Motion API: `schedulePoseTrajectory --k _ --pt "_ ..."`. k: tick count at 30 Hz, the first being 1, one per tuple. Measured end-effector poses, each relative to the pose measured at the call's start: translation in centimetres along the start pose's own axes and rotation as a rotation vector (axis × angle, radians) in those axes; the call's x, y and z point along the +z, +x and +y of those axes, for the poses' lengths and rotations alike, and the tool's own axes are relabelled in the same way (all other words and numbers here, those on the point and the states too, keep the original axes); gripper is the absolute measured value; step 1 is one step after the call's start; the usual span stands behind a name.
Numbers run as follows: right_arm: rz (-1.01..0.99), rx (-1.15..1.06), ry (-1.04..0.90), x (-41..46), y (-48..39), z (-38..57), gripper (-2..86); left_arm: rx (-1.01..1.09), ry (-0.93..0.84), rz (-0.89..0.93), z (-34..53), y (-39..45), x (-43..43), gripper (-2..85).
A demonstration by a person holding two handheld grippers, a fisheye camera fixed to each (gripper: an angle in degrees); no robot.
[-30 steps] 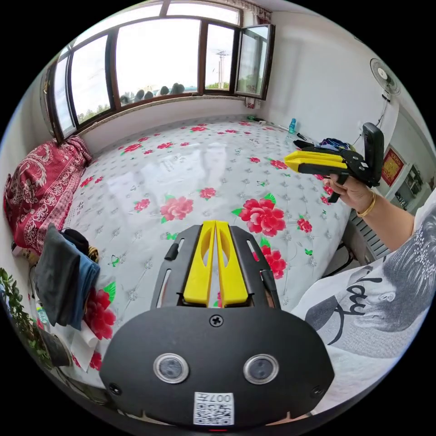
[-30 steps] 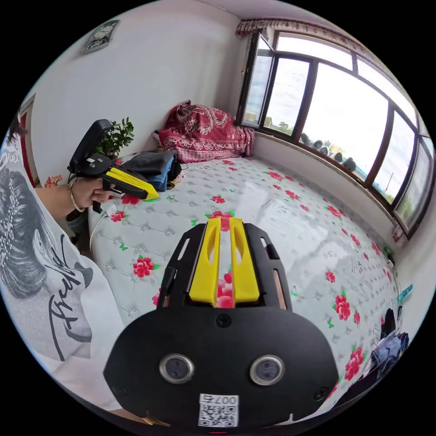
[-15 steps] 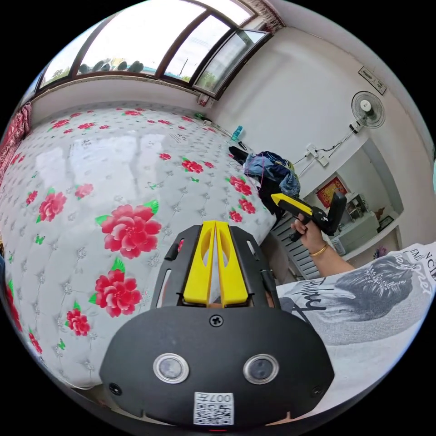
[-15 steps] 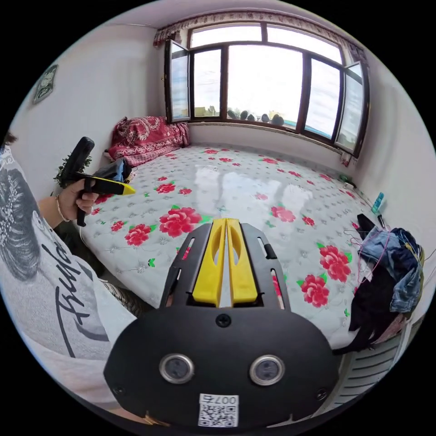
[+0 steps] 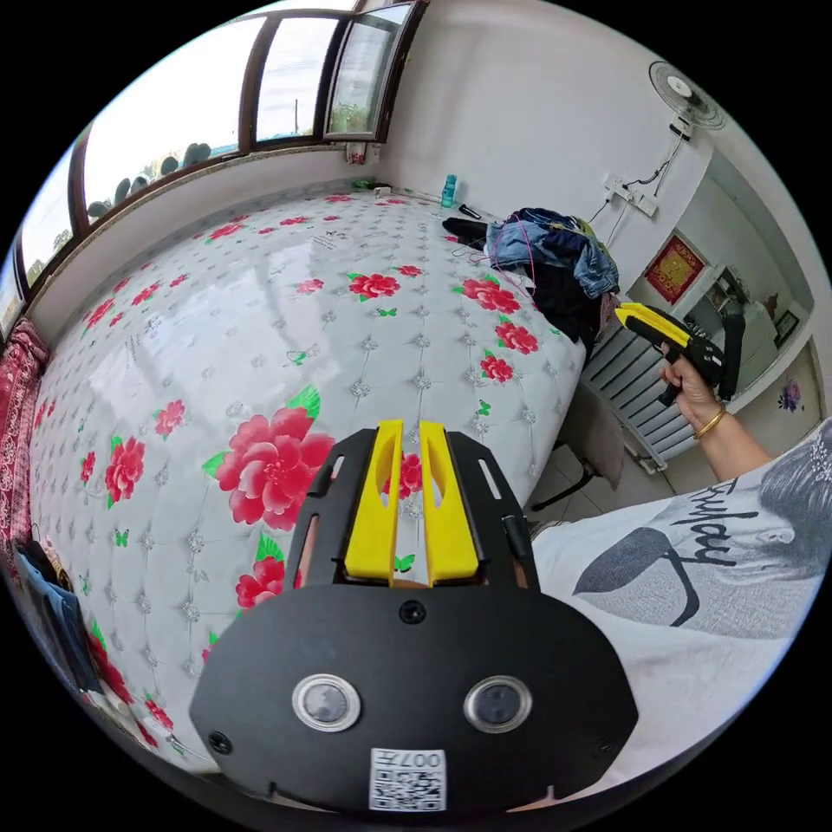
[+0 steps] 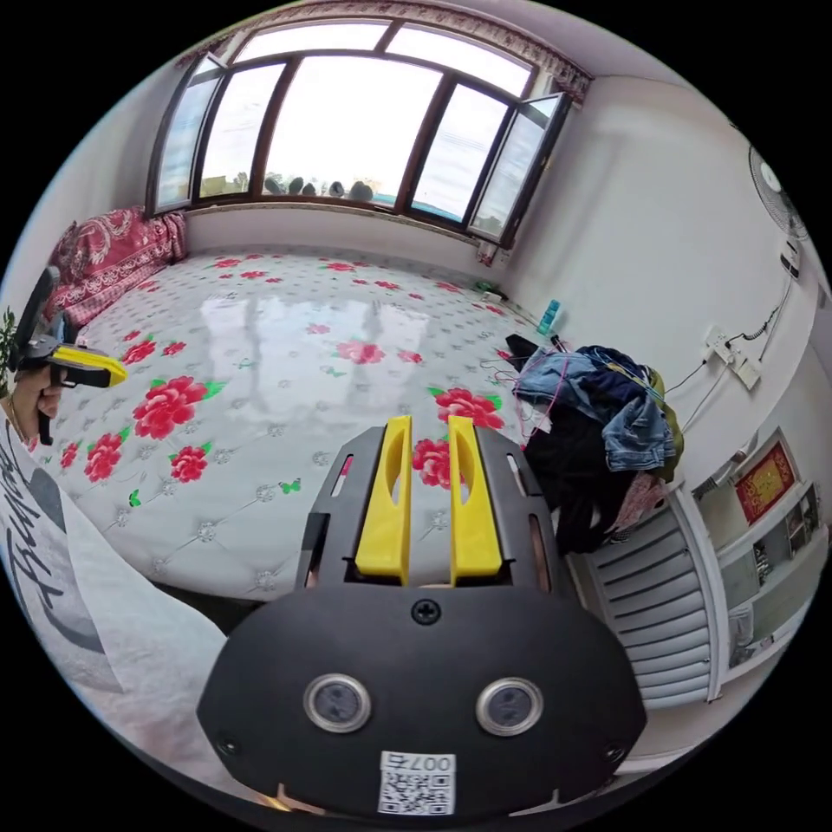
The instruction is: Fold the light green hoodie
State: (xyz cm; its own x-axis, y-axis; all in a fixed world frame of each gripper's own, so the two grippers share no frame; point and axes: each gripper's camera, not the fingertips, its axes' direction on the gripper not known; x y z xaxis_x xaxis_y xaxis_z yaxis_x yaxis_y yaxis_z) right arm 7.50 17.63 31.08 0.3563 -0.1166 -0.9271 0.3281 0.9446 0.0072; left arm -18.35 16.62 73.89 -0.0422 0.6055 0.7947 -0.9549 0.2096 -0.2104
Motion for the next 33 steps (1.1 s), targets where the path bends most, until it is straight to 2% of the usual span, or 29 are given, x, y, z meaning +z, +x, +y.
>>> schedulePoseTrajectory --k 5,10,13,20,24,28,32,33 --pt "0.137 0.134 0.000 1.7 6.5 0.1 7.1 -0.043 0.032 0.102 -2.0 -1.4 -1.1 -0.9" --pt "0.251 0.252 -0.027 5.6 16.8 0.3 9.1 -0.065 0.025 0.035 -7.1 0.1 0.7 -1.0" --pt "0.284 0.300 -0.028 9.3 25.1 0.2 10.2 -0.078 0.006 0.069 -12.0 3.1 3.9 -1.0" --pt "0.334 0.301 -0.043 19.5 45.9 -5.0 12.8 -0.274 0.005 0.202 -23.0 11.7 10.3 -1.0" --pt "0.279 0.320 -0.065 25.7 55.4 -9.7 14.5 -0.312 -0.030 0.183 -27.7 14.9 11.5 -1.0" --pt "0.210 0.367 -0.147 31.8 60.3 -12.3 15.8 -0.331 -0.041 0.104 -30.0 16.7 11.2 -1.0" --pt "0.016 0.478 -0.336 38.6 63.7 -12.2 14.1 -0.346 -0.053 0.041 -31.3 18.0 10.6 -1.0" --pt "-0.056 0.522 -0.330 39.0 64.3 -11.9 13.0 -0.345 -0.048 0.035 -31.4 18.2 10.3 -1.0"
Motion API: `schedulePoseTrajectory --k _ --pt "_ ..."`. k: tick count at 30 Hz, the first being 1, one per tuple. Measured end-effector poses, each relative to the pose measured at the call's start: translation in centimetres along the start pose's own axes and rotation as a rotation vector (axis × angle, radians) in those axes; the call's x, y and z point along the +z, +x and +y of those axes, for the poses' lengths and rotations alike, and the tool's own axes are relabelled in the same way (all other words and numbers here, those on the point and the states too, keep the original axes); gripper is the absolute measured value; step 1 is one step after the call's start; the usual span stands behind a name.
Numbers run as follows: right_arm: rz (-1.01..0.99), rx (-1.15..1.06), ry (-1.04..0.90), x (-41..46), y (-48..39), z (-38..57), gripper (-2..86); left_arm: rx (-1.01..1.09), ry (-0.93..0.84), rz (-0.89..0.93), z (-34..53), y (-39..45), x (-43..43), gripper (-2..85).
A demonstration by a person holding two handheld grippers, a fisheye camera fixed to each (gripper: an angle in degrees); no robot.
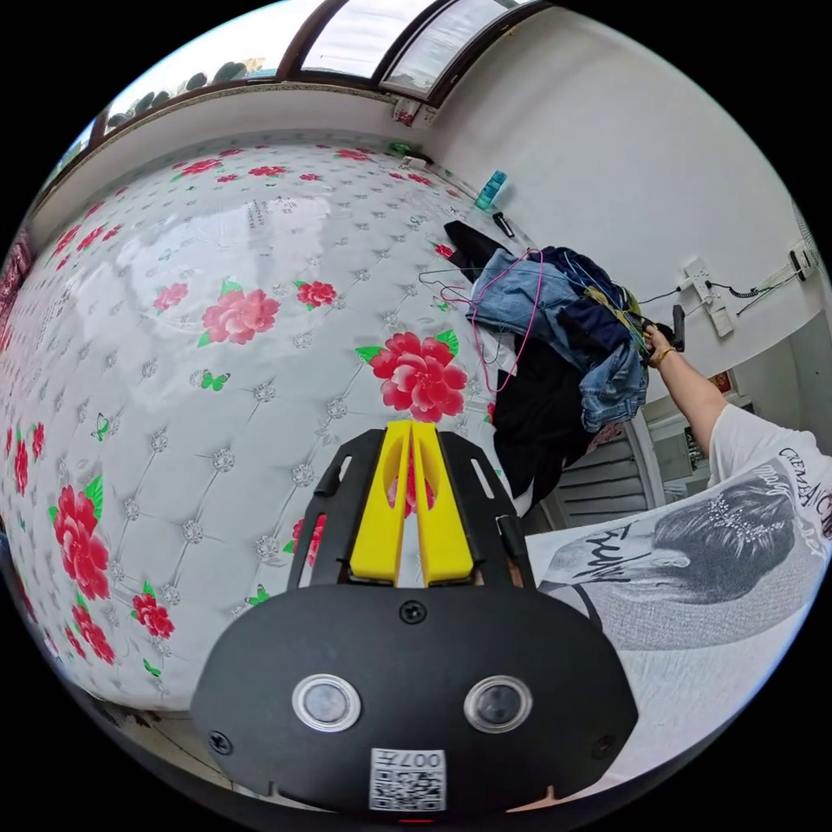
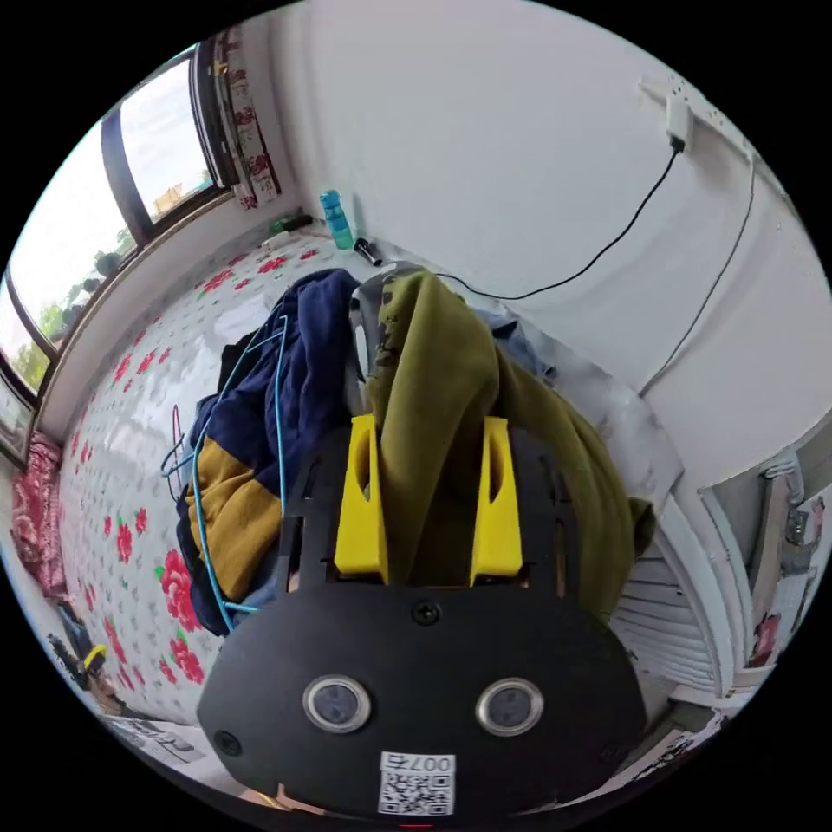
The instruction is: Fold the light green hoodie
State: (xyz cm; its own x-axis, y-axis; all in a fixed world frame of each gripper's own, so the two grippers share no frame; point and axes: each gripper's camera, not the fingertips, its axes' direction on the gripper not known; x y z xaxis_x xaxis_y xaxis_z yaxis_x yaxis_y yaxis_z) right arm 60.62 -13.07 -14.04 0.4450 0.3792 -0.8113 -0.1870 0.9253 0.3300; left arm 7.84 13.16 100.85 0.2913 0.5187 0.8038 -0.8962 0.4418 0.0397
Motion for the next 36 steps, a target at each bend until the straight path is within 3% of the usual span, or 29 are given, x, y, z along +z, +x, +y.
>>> schedulePoseTrajectory --k 4,10,14,18,24,31,34,36 --pt "-0.004 -0.010 0.014 -2.9 0.4 -0.3 9.8 -0.009 0.009 -0.015 0.2 0.3 -0.8 -1.0" --pt "0.140 -0.088 0.307 -16.2 -3.1 -0.6 8.5 -0.022 0.063 0.007 2.0 -1.0 -3.2 -1.0" --pt "0.249 -0.117 0.593 -30.1 -8.3 -2.3 8.6 -0.016 0.153 0.018 4.3 -2.3 -6.1 -1.0" --pt "0.258 -0.297 0.897 -45.5 -18.7 -1.1 8.9 -0.013 0.241 0.006 7.3 -3.9 -9.2 -1.0" --pt "0.146 -0.704 1.080 -54.9 -40.2 8.1 9.2 0.042 0.296 -0.096 13.5 -7.7 -13.3 -1.0" --pt "-0.219 -1.069 0.966 -50.5 -63.0 22.7 9.1 0.101 0.274 -0.204 23.5 -15.6 -17.3 -1.0" --pt "-0.357 -1.185 0.765 -41.9 -73.4 31.1 8.7 0.075 0.236 -0.212 28.6 -20.8 -19.0 -1.0" --pt "-0.445 -1.273 0.461 -32.2 -81.5 38.1 8.0 0.030 0.203 -0.184 32.4 -24.9 -20.3 -1.0"
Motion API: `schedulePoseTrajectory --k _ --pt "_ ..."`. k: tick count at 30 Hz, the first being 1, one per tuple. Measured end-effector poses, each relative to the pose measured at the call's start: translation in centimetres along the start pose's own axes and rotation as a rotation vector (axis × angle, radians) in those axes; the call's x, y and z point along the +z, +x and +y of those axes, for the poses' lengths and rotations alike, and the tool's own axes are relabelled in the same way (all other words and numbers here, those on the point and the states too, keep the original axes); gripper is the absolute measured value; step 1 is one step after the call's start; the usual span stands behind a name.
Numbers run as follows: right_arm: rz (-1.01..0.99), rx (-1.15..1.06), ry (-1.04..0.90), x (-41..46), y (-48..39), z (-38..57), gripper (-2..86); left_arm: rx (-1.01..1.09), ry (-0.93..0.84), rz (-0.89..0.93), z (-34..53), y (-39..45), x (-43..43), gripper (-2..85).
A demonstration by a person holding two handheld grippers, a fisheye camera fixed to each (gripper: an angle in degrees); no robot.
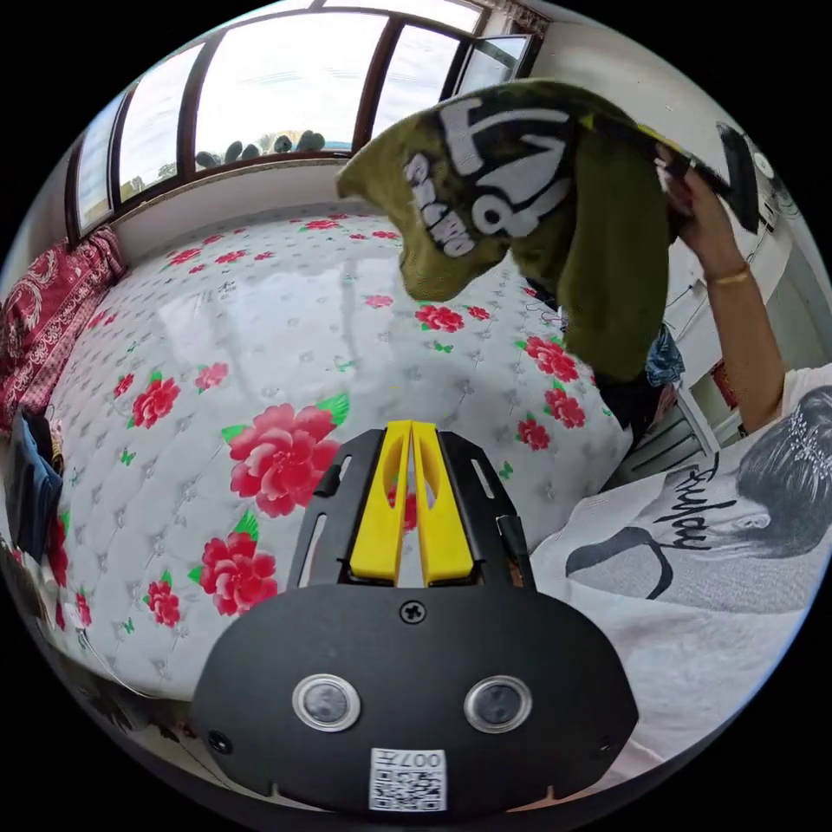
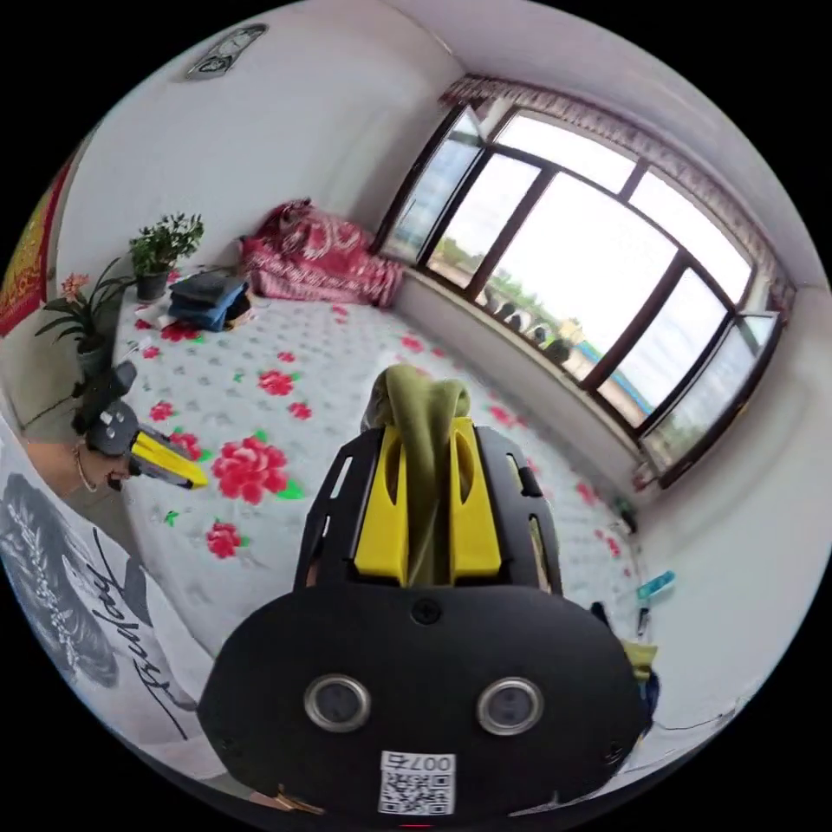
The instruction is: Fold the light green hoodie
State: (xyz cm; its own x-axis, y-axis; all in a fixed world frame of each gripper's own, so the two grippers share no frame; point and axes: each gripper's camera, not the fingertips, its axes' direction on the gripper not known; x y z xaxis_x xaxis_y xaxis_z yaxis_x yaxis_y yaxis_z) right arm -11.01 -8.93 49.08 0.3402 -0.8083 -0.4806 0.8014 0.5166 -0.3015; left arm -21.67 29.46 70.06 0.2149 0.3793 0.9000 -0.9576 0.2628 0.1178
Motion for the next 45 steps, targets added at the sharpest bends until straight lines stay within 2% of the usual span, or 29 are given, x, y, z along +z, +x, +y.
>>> schedulePoseTrajectory --k 2,3,5,8,12,15,19,23,25,28,31,32,33,36,39,43,45 --pt "-0.185 0.024 -0.179 7.8 -5.8 1.8 7.1 -0.034 -0.052 0.037 2.3 -2.7 -0.6 -1.0" --pt "-0.347 0.080 -0.206 10.2 -8.4 3.3 6.5 -0.043 -0.077 0.045 3.6 -4.1 -0.9 -1.0" --pt "-0.499 0.118 -0.167 10.7 -10.1 4.4 6.8 -0.057 -0.106 0.035 5.2 -5.7 -1.2 -1.0" --pt "-0.459 0.172 -0.176 9.7 -8.0 4.7 8.3 -0.060 -0.125 0.037 6.5 -7.0 -1.1 -1.0" --pt "-0.275 0.265 -0.299 11.2 -0.3 7.5 10.8 -0.101 -0.112 0.087 6.5 -7.3 0.2 -0.9" --pt "-0.243 0.353 -0.416 14.6 4.6 10.8 11.7 -0.141 -0.092 0.082 6.2 -6.6 1.0 -0.7" --pt "-0.283 0.443 -0.472 18.9 8.1 12.8 12.0 -0.170 -0.108 0.062 5.3 -5.4 2.0 0.6" --pt "-0.458 0.438 -0.591 23.8 9.2 13.8 10.1 -0.176 -0.156 0.037 3.6 -3.9 3.5 4.5" --pt "-0.460 0.435 -0.579 23.0 9.9 12.8 8.7 -0.192 -0.153 0.031 3.0 -3.3 3.8 5.0" --pt "-0.543 0.328 -0.416 17.7 10.0 9.7 7.1 -0.226 -0.134 -0.008 2.3 -2.5 3.8 5.1" --pt "-0.821 0.159 -0.203 11.5 7.7 5.9 6.4 -0.272 -0.100 -0.047 2.1 -2.1 3.0 5.0" --pt "-0.984 0.098 -0.162 10.7 6.0 4.5 6.4 -0.290 -0.082 -0.053 2.2 -2.1 2.6 5.0" --pt "-1.121 0.046 -0.160 10.8 3.9 3.3 6.7 -0.313 -0.069 -0.069 2.4 -2.1 2.1 4.9" --pt "-1.218 -0.096 -0.209 12.9 -1.7 1.8 8.2 -0.375 -0.042 -0.110 3.6 -2.4 1.0 4.9" --pt "-1.307 -0.120 -0.235 13.7 -1.9 1.9 9.9 -0.422 -0.067 -0.142 5.1 -2.3 1.0 5.0" --pt "-1.165 -0.040 -0.143 11.6 4.9 4.8 11.1 -0.450 -0.105 -0.128 6.2 -1.7 2.7 6.6" --pt "-0.929 0.146 -0.156 11.4 12.2 8.9 11.9 -0.409 -0.110 -0.066 5.7 -0.8 4.3 9.3"
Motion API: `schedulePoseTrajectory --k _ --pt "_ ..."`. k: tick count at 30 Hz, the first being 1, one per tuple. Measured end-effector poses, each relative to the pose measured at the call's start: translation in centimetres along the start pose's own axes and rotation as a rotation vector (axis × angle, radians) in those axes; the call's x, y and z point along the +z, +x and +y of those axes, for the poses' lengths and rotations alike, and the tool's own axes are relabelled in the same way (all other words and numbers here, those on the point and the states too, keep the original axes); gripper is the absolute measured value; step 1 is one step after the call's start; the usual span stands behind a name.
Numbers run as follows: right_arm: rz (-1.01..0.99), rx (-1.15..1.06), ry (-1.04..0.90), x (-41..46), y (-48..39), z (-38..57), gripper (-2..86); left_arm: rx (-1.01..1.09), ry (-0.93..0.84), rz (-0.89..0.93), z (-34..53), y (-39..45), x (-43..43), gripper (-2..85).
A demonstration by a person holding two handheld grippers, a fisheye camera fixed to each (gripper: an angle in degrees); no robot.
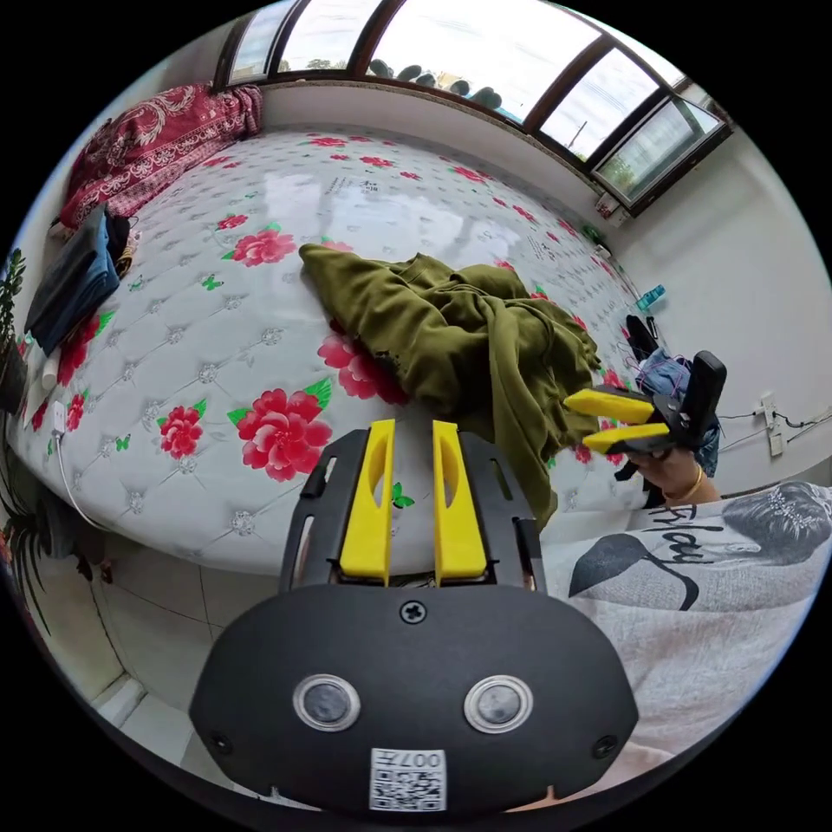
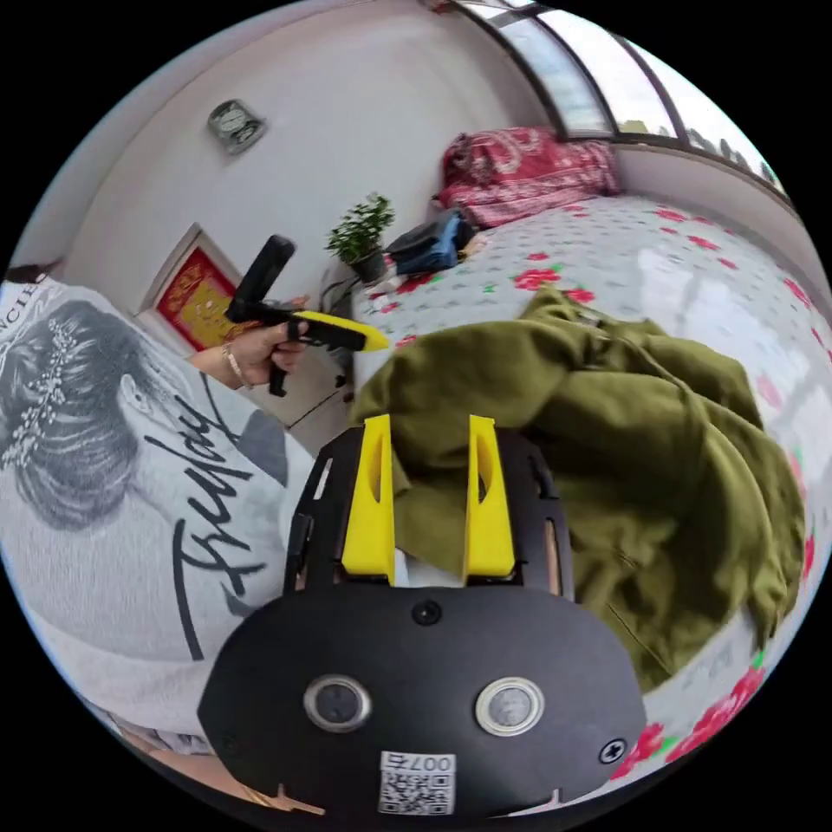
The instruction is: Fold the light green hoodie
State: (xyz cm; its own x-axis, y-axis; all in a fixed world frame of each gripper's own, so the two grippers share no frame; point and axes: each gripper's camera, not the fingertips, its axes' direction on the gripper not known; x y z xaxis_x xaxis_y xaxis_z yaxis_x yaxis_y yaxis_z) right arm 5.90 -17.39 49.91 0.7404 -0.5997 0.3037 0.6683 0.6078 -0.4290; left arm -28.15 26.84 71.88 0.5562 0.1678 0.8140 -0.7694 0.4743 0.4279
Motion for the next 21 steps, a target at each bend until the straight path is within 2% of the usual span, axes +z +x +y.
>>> schedulePoseTrajectory --k 3,6,11,14,16,19,21 --pt "0.292 0.296 0.030 -6.0 7.1 6.2 12.8 0.077 -0.042 0.065 -1.4 1.8 1.9 12.9" --pt "0.420 0.507 -0.006 -9.0 11.8 11.4 13.3 0.136 -0.082 0.100 -3.2 3.3 4.0 13.7" --pt "0.421 0.635 -0.017 -9.7 14.4 14.5 12.8 0.255 -0.185 0.111 -5.6 6.5 7.2 15.8" --pt "0.334 0.658 -0.051 -8.1 14.8 14.9 11.9 0.336 -0.267 0.228 -7.2 8.6 7.6 17.3" --pt "0.327 0.684 -0.080 -7.4 14.8 15.2 11.0 0.361 -0.264 0.209 -7.9 9.1 7.4 16.4" --pt "0.301 0.710 -0.119 -7.1 14.4 15.5 9.2 0.394 -0.305 0.079 -8.5 8.5 10.7 14.6" --pt "0.246 0.723 -0.091 -8.2 13.7 15.8 7.8 0.355 -0.474 0.110 -8.9 6.7 16.2 12.2"
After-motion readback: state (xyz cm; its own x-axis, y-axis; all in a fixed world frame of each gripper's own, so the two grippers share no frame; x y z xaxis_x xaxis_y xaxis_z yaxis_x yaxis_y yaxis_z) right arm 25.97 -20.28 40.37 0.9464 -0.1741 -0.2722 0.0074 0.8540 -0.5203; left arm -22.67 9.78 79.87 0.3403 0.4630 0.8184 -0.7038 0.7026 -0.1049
